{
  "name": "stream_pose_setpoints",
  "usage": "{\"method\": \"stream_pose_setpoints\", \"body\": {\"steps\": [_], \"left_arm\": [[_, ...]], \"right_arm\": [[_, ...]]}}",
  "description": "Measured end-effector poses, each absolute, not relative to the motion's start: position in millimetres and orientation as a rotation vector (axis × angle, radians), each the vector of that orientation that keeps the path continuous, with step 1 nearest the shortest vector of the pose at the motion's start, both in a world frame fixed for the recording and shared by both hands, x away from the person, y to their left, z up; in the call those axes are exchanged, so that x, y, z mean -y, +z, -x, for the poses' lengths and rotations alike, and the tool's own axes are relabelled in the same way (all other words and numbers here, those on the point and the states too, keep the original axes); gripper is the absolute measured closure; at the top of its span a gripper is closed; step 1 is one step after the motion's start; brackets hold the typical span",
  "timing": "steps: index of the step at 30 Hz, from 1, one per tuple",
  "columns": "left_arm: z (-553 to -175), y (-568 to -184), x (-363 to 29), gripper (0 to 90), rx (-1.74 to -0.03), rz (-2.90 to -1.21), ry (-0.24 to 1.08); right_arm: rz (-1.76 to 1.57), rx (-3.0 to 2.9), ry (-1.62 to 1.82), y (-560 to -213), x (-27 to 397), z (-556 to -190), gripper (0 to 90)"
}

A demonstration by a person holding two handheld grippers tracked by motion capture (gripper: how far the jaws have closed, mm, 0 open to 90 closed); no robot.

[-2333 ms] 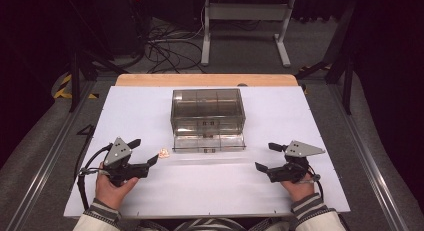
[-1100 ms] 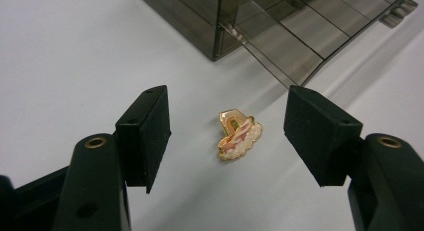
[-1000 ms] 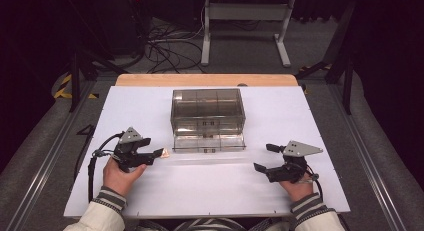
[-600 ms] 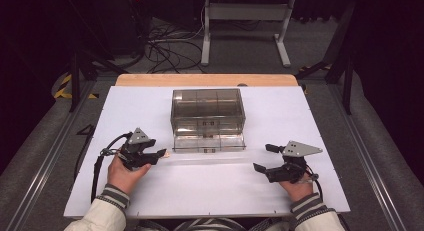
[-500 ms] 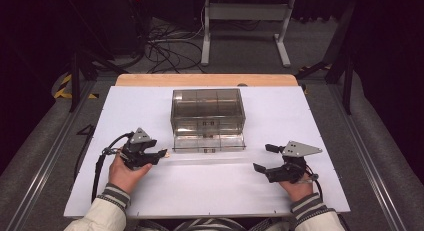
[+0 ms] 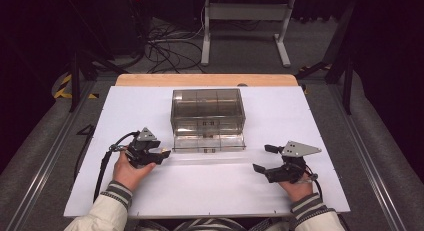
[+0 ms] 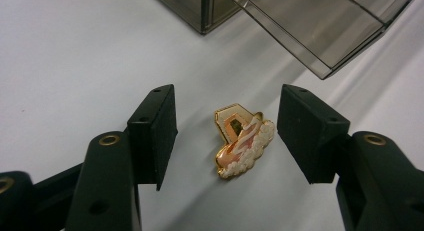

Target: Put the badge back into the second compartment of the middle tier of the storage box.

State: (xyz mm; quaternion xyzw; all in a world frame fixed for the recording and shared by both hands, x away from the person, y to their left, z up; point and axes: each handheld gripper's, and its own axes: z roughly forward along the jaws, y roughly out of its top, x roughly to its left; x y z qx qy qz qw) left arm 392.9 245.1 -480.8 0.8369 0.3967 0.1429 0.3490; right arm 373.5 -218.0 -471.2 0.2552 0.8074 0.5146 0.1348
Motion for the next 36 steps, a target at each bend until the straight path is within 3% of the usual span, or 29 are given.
{"method": "stream_pose_setpoints", "body": {"steps": [13, 19, 24, 27, 36], "left_arm": [[-392.0, -483.7, -239.7, 48.2, -1.011, -2.208, 0.391], [-388.1, -482.2, -237.8, 58.2, -0.993, -2.233, 0.403], [-384.8, -479.7, -237.2, 60.3, -0.989, -2.239, 0.426], [-382.1, -475.6, -238.8, 69.5, -0.981, -2.222, 0.460], [-375.0, -469.0, -241.3, 77.5, -0.962, -2.209, 0.456]], "right_arm": [[-0.733, -2.348, 1.486, -471.6, 217.1, -373.3, 14.9], [-0.731, -2.352, 1.484, -471.7, 216.7, -373.2, 15.2], [-0.728, -2.354, 1.484, -471.7, 216.6, -373.1, 15.3], [-0.728, -2.354, 1.482, -471.7, 216.6, -373.2, 15.4], [-0.728, -2.356, 1.479, -471.9, 216.4, -373.3, 15.8]]}}
